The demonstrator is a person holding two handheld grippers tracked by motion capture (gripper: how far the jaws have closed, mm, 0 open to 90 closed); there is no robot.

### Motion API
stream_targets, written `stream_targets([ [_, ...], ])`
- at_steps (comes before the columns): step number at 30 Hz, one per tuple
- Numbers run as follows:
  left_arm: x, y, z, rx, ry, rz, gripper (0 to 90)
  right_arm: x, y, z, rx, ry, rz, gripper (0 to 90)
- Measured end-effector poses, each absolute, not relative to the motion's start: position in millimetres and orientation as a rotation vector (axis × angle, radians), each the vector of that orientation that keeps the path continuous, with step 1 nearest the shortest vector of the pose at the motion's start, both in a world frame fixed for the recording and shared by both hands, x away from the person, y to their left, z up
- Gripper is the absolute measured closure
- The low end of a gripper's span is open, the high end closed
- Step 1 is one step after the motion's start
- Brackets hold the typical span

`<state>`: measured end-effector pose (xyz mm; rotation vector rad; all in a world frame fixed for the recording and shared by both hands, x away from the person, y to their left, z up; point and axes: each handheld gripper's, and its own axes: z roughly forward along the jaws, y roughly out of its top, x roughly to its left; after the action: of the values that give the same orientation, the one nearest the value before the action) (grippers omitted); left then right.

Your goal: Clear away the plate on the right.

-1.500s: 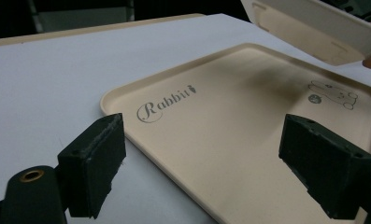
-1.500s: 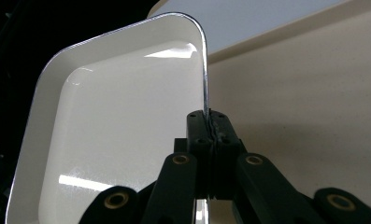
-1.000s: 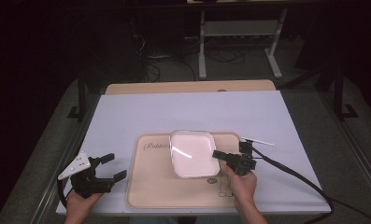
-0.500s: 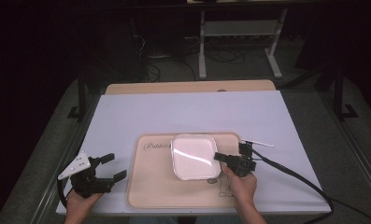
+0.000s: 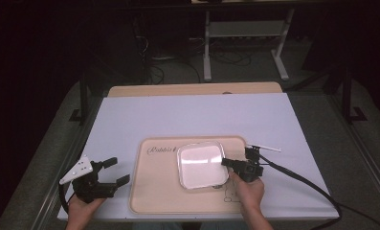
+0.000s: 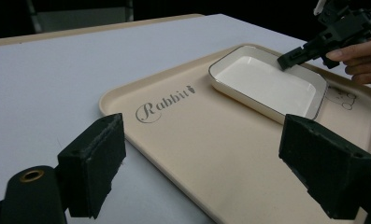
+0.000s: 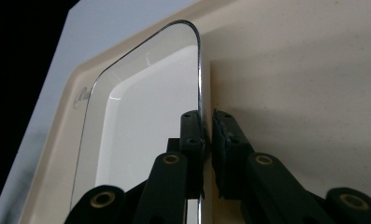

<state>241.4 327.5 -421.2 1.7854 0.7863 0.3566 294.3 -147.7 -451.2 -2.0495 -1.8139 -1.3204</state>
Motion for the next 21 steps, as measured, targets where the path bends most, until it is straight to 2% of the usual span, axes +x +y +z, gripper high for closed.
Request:
stream_targets([
  [8,241,327,-421,1.788,0.783,0.356,14.5,290,-149,-447,-2.057,-1.827,-1.318,80.9],
  [11,241,327,-421,1.791,0.784,0.356,14.5,288,-148,-450,-2.046,-1.861,-1.288,85.1],
  [21,242,327,-421,1.788,0.785,0.355,14.5,281,-145,-451,-2.027,-1.872,-1.290,85.3],
])
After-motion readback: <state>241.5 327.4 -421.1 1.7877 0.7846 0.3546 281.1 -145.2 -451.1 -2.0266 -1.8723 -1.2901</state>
